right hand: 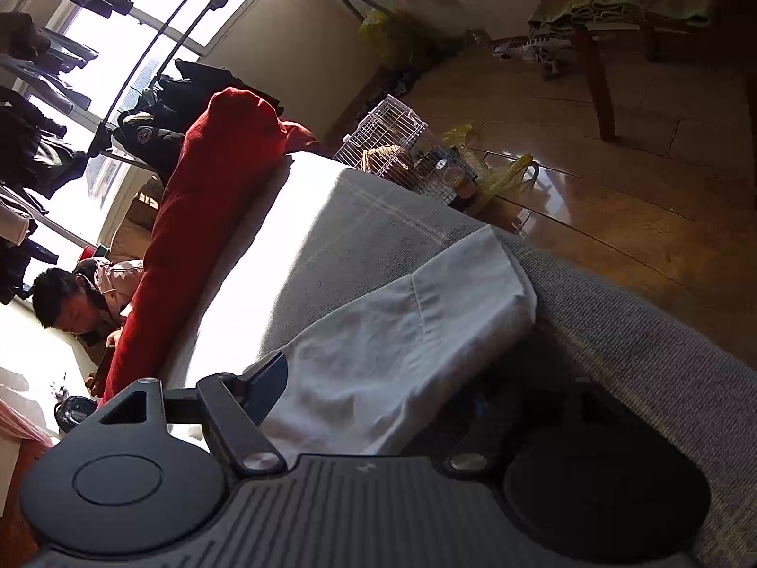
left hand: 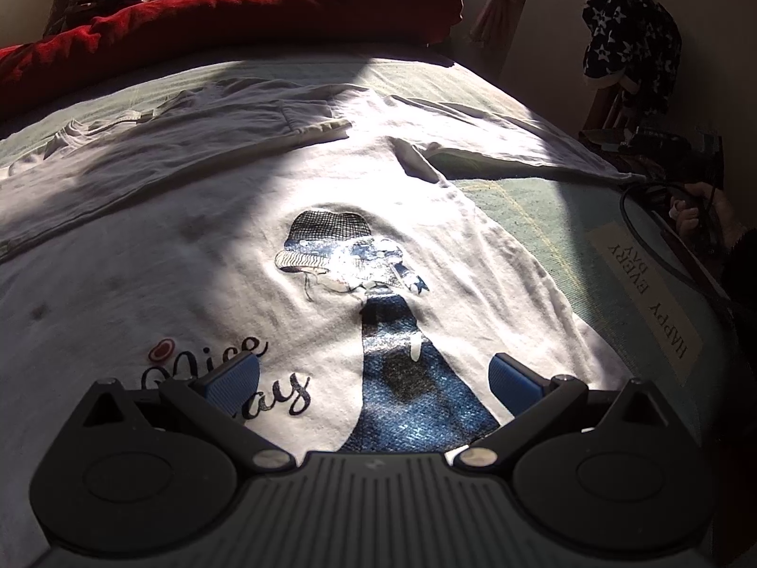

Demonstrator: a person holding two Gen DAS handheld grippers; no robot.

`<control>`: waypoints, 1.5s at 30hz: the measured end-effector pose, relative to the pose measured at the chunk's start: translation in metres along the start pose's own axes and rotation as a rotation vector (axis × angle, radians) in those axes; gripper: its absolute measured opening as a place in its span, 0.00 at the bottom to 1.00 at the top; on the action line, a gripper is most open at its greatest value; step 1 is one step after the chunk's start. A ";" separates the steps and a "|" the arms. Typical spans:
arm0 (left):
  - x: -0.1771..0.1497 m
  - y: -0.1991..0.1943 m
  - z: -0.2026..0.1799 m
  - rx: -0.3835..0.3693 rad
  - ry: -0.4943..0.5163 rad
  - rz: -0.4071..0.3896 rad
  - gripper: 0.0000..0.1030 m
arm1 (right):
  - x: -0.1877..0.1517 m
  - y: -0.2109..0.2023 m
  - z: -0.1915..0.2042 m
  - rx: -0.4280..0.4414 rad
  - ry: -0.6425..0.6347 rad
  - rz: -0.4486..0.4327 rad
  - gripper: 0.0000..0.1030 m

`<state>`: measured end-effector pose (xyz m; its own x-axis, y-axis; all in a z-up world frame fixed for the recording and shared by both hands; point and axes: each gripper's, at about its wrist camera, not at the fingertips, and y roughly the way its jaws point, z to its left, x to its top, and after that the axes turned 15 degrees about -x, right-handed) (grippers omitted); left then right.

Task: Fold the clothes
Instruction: 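Close the right gripper on the girl-print shirt sleeve cuff, then lift the sleeve cuff with the right gripper toward the shirt body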

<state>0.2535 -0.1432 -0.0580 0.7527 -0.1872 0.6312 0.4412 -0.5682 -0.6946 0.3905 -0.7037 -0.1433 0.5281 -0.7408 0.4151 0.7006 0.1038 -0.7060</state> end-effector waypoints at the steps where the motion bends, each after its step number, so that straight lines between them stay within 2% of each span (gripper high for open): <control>1: 0.000 0.000 0.000 0.002 0.001 0.001 0.99 | 0.001 0.000 -0.003 -0.009 0.007 0.003 0.55; 3: 0.000 0.000 -0.001 0.005 0.001 0.003 0.99 | 0.001 0.000 -0.008 -0.035 0.026 0.009 0.37; 4: 0.001 0.000 -0.001 0.005 0.001 0.004 0.99 | 0.001 0.001 -0.012 -0.039 0.040 0.013 0.18; 5: 0.001 0.000 -0.001 0.009 0.003 0.006 0.99 | 0.000 0.003 -0.016 -0.037 0.056 0.017 0.12; 11: 0.005 -0.002 -0.001 0.035 0.028 0.026 0.99 | 0.002 0.006 -0.019 -0.043 0.084 0.032 0.12; 24: 0.000 -0.015 0.001 0.061 0.075 0.034 0.99 | 0.004 -0.006 0.011 -0.165 -0.030 0.023 0.14; 33: -0.008 -0.035 0.002 0.050 0.088 0.016 0.99 | 0.005 -0.035 0.044 -0.153 -0.087 -0.016 0.13; 45: -0.031 -0.080 -0.006 0.006 0.137 -0.007 0.99 | -0.012 -0.071 0.125 -0.080 -0.189 -0.042 0.13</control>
<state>0.1919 -0.0970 -0.0194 0.6763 -0.2911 0.6767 0.4492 -0.5651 -0.6920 0.3943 -0.6187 -0.0264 0.5855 -0.6046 0.5401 0.6876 0.0174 -0.7259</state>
